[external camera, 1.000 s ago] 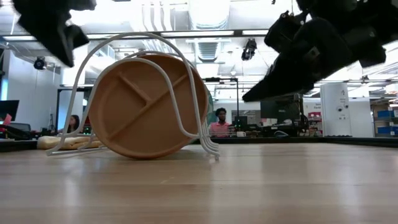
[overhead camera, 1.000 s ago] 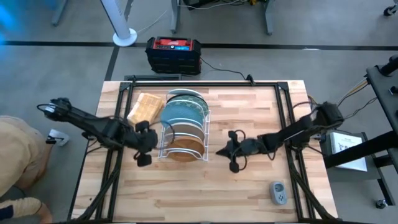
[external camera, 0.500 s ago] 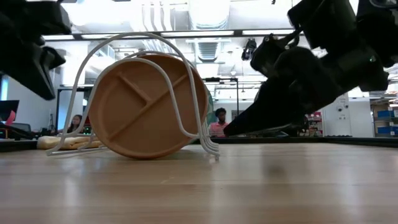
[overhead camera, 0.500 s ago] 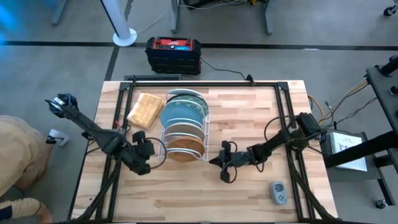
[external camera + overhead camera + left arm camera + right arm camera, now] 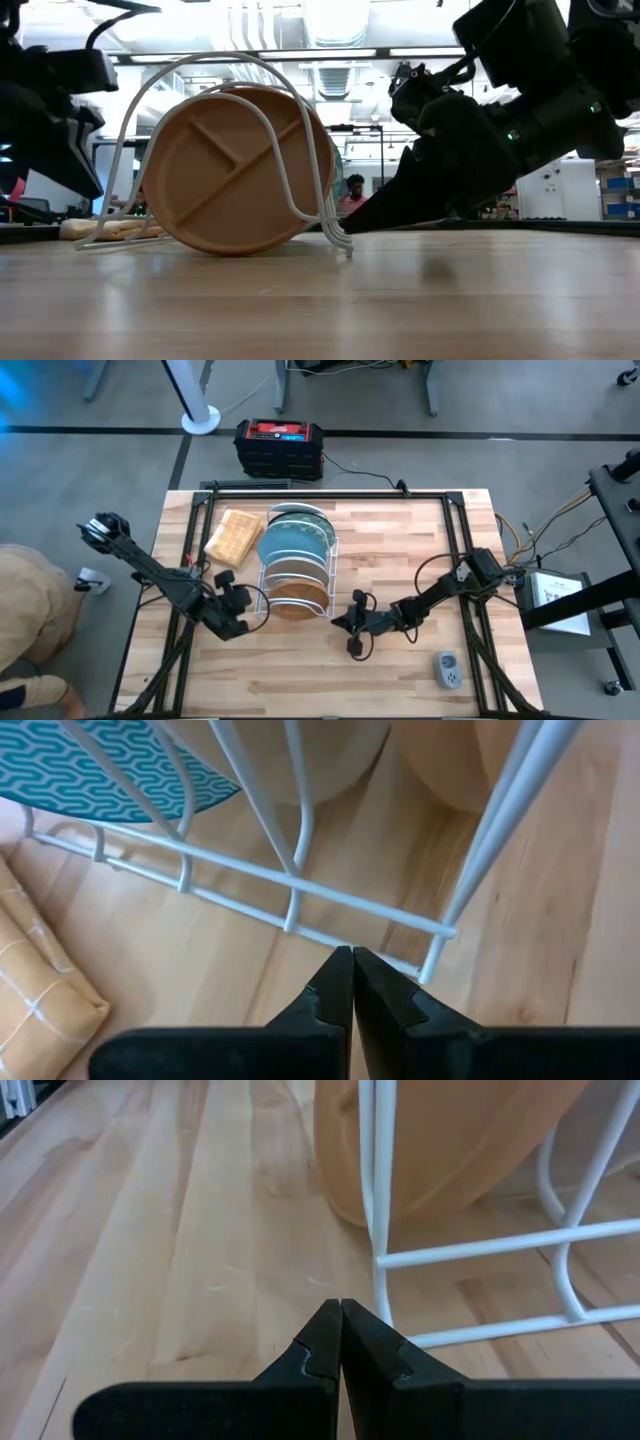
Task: Sort dishes
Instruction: Adjust the dishwasher rack
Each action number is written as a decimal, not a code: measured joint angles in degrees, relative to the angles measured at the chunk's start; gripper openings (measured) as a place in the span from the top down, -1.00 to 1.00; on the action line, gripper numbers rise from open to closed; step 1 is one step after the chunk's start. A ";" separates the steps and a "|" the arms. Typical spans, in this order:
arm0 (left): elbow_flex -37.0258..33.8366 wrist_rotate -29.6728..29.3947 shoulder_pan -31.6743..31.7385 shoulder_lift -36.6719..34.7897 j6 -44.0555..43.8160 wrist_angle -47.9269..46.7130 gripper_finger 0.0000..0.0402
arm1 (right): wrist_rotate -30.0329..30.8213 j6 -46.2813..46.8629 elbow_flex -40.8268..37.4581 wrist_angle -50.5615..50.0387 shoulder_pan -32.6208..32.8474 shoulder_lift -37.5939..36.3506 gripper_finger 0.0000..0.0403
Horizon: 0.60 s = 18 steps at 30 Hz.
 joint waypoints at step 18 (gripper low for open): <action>-0.49 -3.65 -0.12 4.50 0.10 6.38 1.00 | 5.77 4.29 2.32 0.28 0.37 4.40 1.00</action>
